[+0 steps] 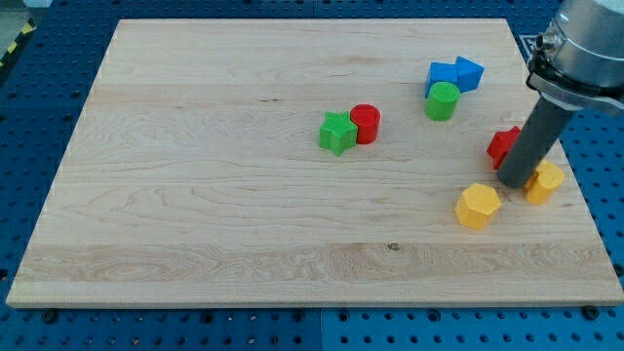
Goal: Move the red star towards the group of blocks
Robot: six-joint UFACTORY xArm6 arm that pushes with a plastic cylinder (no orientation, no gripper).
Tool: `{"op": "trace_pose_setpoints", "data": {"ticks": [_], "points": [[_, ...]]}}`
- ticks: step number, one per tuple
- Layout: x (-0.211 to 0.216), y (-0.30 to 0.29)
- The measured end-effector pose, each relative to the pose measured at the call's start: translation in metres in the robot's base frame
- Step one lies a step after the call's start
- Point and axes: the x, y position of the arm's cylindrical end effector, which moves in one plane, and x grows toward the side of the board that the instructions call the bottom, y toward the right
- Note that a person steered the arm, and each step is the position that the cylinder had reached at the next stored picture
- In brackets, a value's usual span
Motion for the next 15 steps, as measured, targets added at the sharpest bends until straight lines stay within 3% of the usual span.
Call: {"op": "trace_pose_setpoints", "data": {"ticks": [1, 4, 7, 9, 10, 13, 15], "points": [[-0.018, 0.001], [-0.014, 0.063], [-0.032, 0.014], [-0.031, 0.073], [-0.045, 0.039], [-0.021, 0.061], [-0.049, 0.051]]}}
